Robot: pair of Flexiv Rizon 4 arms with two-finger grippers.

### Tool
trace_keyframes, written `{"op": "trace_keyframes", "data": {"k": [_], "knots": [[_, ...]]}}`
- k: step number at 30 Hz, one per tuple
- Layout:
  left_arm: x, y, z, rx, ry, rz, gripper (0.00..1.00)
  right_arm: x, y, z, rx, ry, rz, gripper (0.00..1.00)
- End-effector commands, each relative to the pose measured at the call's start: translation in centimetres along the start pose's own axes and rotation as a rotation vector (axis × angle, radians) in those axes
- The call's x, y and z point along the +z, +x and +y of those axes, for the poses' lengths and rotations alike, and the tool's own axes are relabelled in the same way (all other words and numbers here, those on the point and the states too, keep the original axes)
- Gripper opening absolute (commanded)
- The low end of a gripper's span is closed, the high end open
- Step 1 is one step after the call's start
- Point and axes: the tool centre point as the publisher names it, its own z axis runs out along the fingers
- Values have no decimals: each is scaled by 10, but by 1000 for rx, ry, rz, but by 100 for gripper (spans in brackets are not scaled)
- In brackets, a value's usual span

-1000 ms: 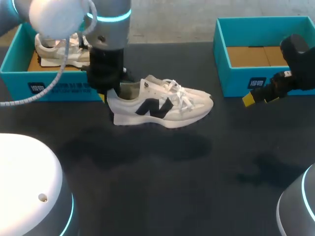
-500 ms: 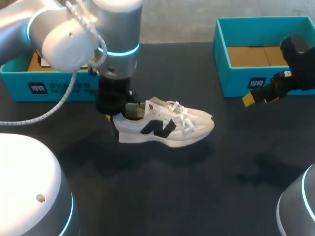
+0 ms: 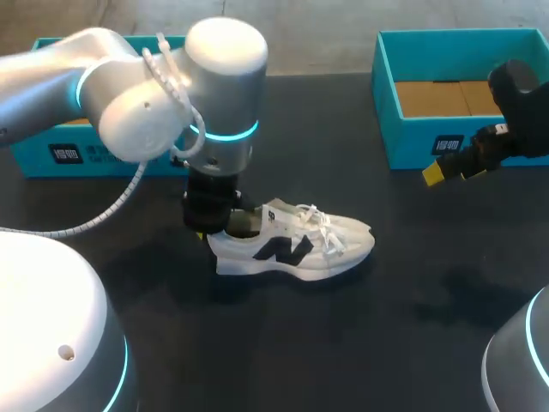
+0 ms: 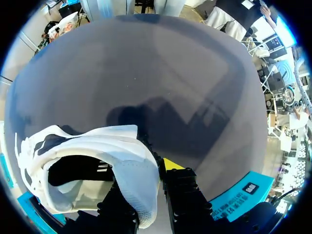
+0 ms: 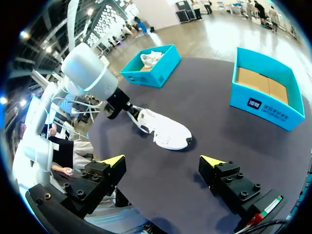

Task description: Take the shoe out of the shoebox, open the shoe tongue, remove and reinsert the insole, then place the shoe into the shoebox

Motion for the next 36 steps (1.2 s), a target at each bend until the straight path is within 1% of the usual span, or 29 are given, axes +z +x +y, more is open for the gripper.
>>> {"op": "trace_keyframes", "data": {"k": [1,8,10,19,21,22,23,28,31,36], "knots": [[14,-9,4,-6,2,10,0,2,0,2,1,4,0,100],[25,-11,4,-8,-11,11,0,2,0,2,1,4,0,100],[28,-11,5,-11,-29,8,0,2,0,2,1,4,0,100],[37,-13,6,-7,-26,18,0,2,0,2,1,4,0,100],[38,-13,6,-9,-25,21,30,2,0,2,1,4,0,100],[37,-12,6,-10,-23,21,68,2,0,2,1,4,0,100],[35,-12,6,-12,-21,20,100,2,0,2,1,4,0,100],[20,-9,2,-5,-18,-2,100,2,0,2,1,4,0,100],[6,-7,0,-6,-13,-35,100,2,0,2,1,4,0,100],[-16,-4,-4,-24,-32,-76,100,2,0,2,1,4,0,100]]}}
